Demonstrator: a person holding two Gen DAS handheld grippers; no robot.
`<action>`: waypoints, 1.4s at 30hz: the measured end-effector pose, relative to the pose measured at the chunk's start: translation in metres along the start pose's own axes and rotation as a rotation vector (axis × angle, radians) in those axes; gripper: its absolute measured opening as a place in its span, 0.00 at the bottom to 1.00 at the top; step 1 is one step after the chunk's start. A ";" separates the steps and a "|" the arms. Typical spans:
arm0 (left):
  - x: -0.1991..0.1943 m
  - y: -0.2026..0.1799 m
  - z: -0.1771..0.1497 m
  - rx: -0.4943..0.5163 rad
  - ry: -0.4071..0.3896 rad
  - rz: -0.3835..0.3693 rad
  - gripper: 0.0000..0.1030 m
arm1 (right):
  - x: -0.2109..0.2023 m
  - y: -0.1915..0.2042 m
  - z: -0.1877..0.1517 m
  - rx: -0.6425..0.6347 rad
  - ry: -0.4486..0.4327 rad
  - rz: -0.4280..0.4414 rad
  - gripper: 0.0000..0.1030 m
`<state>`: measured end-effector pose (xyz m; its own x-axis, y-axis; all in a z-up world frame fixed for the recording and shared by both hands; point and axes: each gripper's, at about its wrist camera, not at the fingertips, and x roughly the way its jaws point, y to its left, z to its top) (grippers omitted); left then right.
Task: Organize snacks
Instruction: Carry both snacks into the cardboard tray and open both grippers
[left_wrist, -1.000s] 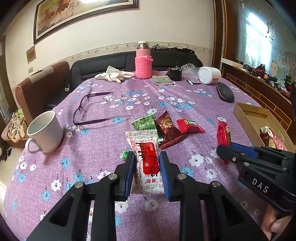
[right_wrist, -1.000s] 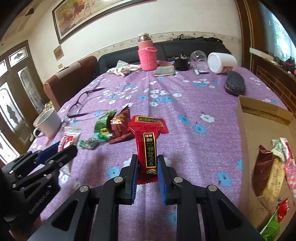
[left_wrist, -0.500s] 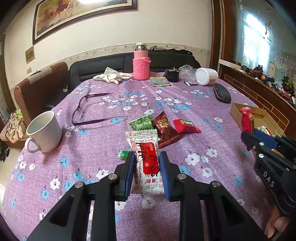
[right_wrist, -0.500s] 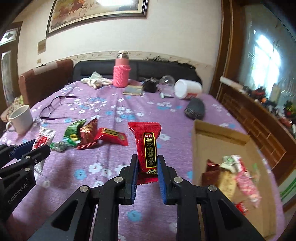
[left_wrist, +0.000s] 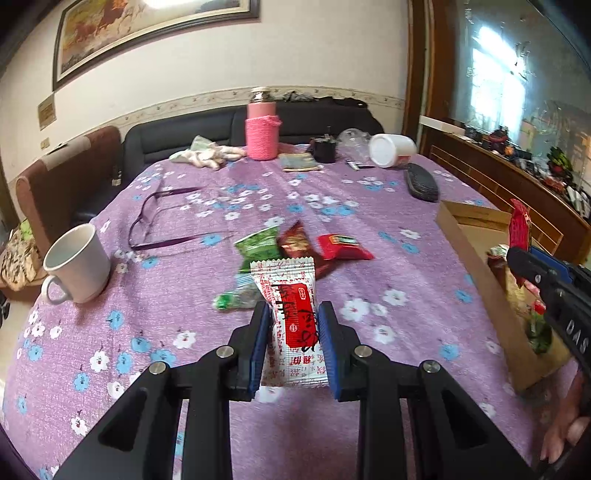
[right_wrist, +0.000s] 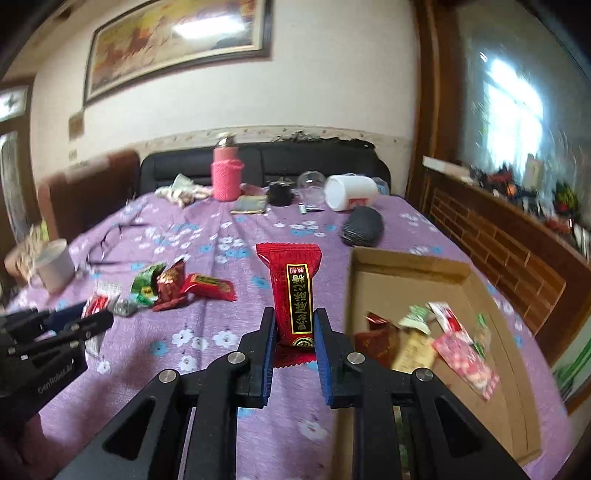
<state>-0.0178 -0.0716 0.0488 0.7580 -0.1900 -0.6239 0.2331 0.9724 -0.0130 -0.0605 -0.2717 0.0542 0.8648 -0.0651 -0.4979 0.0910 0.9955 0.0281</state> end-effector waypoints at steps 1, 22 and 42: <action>-0.002 -0.004 0.001 0.008 0.000 -0.010 0.25 | -0.004 -0.012 -0.001 0.034 -0.005 0.010 0.20; 0.001 -0.201 -0.003 0.289 0.162 -0.443 0.25 | -0.010 -0.153 -0.043 0.413 0.123 0.001 0.20; 0.019 -0.208 -0.014 0.287 0.210 -0.453 0.27 | 0.018 -0.157 -0.051 0.459 0.259 -0.001 0.23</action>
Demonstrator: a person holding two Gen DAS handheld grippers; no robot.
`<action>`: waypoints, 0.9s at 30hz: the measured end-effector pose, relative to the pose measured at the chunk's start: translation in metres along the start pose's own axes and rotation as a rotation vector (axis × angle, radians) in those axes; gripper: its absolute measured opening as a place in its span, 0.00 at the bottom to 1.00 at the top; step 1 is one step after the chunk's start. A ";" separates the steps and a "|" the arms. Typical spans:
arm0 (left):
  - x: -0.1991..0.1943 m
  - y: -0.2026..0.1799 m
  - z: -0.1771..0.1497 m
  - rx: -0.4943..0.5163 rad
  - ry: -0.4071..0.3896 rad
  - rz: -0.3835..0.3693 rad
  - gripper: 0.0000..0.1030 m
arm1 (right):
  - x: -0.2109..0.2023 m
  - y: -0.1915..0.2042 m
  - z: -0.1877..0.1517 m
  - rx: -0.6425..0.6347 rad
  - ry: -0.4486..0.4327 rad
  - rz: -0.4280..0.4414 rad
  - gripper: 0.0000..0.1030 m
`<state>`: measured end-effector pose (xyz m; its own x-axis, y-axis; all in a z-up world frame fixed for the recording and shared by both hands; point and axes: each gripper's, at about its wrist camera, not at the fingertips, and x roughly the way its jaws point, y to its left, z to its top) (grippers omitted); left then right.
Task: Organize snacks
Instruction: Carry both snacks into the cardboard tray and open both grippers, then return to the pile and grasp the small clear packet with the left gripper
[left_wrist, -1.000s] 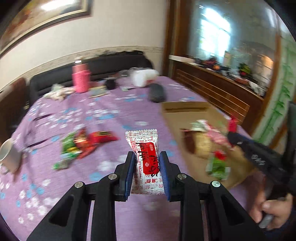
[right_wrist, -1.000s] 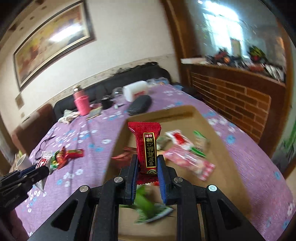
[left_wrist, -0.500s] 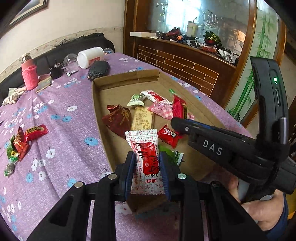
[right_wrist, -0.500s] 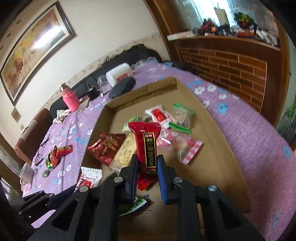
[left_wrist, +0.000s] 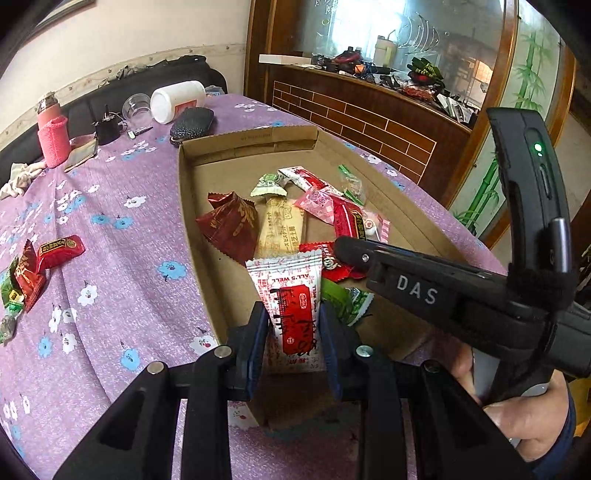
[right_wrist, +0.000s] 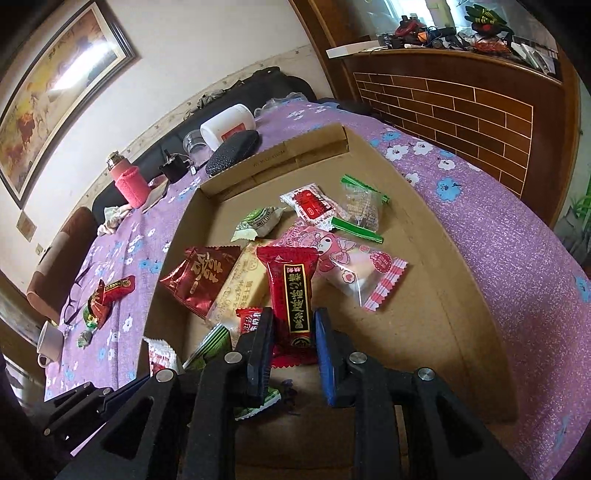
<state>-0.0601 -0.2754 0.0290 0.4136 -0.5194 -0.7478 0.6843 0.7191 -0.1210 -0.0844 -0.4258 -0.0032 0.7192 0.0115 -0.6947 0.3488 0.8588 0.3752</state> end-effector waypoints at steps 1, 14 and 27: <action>-0.001 -0.001 0.000 0.005 -0.003 0.006 0.31 | 0.000 0.000 0.000 0.000 -0.003 -0.009 0.24; -0.024 0.000 0.003 0.002 -0.052 0.005 0.44 | -0.035 -0.010 -0.001 0.051 -0.201 -0.015 0.28; -0.066 0.046 0.006 -0.084 -0.125 0.047 0.44 | -0.051 -0.005 -0.001 0.036 -0.293 -0.022 0.30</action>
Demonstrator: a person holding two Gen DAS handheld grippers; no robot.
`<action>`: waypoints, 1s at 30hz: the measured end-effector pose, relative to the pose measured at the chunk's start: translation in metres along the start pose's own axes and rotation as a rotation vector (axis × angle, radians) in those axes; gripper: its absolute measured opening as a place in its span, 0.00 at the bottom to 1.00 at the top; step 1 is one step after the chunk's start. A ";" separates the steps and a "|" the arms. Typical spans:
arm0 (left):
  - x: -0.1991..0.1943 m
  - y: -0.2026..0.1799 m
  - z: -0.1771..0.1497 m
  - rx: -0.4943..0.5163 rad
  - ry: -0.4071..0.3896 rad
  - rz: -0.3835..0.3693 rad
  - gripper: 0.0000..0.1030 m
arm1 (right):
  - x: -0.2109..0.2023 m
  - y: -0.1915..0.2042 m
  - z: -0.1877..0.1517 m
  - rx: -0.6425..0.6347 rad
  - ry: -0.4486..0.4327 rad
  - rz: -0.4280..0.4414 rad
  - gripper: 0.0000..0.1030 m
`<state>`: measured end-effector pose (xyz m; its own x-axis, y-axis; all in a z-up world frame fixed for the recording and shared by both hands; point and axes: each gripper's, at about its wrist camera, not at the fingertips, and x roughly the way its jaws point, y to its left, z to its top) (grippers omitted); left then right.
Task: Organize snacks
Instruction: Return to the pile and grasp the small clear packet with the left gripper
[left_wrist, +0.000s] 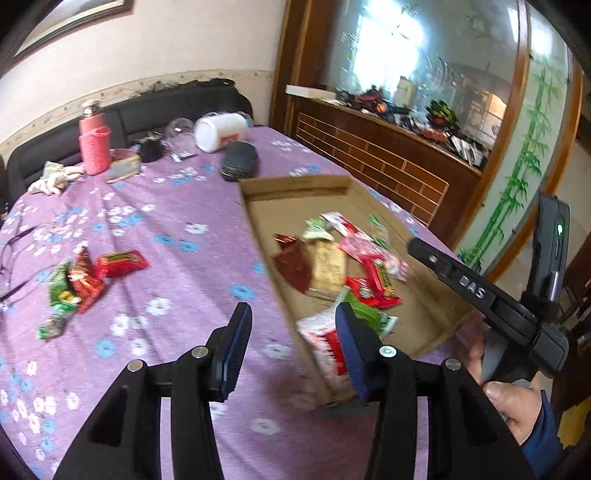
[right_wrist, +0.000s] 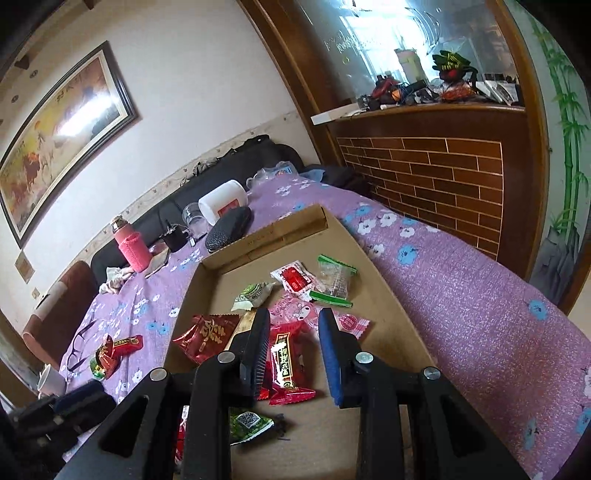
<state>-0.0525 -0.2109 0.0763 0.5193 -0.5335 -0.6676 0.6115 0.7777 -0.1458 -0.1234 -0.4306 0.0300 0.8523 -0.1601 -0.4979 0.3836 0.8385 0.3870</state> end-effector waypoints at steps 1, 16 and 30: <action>-0.004 0.007 0.001 -0.009 -0.009 0.014 0.44 | -0.001 0.002 0.000 -0.008 -0.005 -0.001 0.31; -0.032 0.200 0.000 -0.221 0.033 0.253 0.44 | -0.016 0.079 -0.007 -0.179 0.132 0.205 0.51; 0.019 0.253 -0.025 -0.287 0.140 0.223 0.32 | 0.010 0.151 -0.014 -0.248 0.315 0.354 0.51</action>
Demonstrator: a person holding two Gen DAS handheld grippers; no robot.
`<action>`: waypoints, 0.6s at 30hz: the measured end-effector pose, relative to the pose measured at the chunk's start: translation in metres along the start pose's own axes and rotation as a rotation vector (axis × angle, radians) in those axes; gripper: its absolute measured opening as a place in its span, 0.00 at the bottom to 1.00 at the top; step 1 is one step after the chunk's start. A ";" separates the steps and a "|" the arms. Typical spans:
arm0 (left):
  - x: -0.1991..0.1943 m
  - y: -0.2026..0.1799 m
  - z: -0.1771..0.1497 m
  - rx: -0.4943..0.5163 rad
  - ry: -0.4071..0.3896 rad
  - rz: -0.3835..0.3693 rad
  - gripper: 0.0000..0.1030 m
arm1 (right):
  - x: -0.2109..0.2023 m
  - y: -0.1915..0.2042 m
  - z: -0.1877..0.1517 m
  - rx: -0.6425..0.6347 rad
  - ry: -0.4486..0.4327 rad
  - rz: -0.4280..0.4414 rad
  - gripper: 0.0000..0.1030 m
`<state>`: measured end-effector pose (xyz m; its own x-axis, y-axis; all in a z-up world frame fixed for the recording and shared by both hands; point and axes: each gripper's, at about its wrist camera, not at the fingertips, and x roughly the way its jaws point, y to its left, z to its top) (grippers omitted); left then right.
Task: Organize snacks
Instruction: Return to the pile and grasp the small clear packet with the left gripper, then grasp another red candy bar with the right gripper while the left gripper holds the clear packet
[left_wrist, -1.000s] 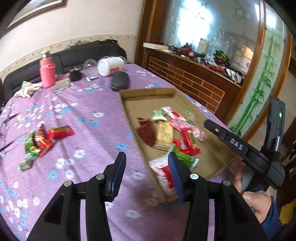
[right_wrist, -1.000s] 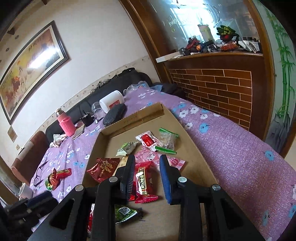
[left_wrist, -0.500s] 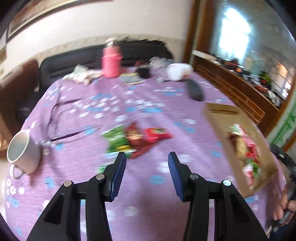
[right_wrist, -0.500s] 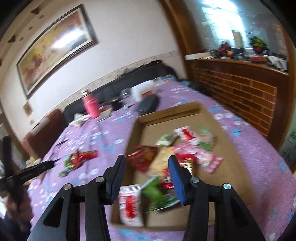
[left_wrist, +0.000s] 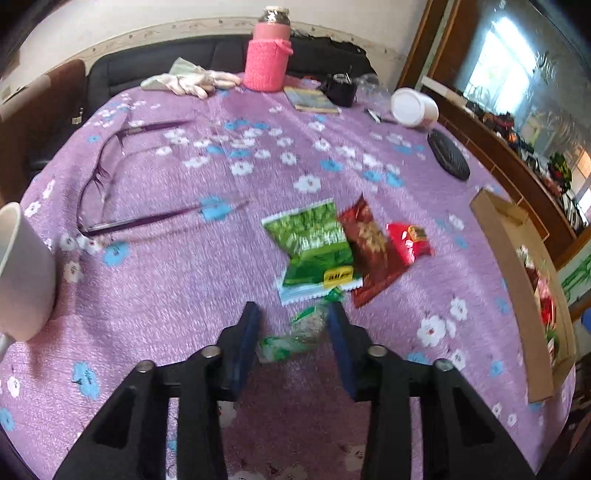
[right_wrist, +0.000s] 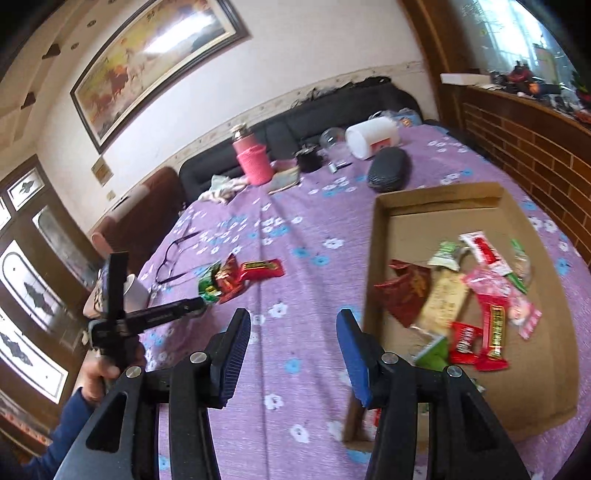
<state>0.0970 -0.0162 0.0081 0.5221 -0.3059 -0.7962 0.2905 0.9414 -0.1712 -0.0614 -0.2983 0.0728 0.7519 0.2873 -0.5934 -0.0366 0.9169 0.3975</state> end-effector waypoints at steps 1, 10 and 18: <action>-0.001 -0.002 -0.001 0.018 0.001 -0.001 0.21 | 0.005 0.004 0.003 -0.004 0.010 0.005 0.51; -0.004 -0.019 -0.009 0.094 -0.022 0.070 0.18 | 0.099 0.038 0.048 -0.034 0.165 0.046 0.51; -0.009 -0.014 -0.008 0.090 -0.034 0.053 0.18 | 0.203 0.044 0.082 0.006 0.252 0.056 0.51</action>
<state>0.0816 -0.0258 0.0128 0.5651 -0.2624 -0.7822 0.3319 0.9403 -0.0756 0.1437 -0.2217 0.0268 0.5613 0.3983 -0.7255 -0.0690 0.8961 0.4385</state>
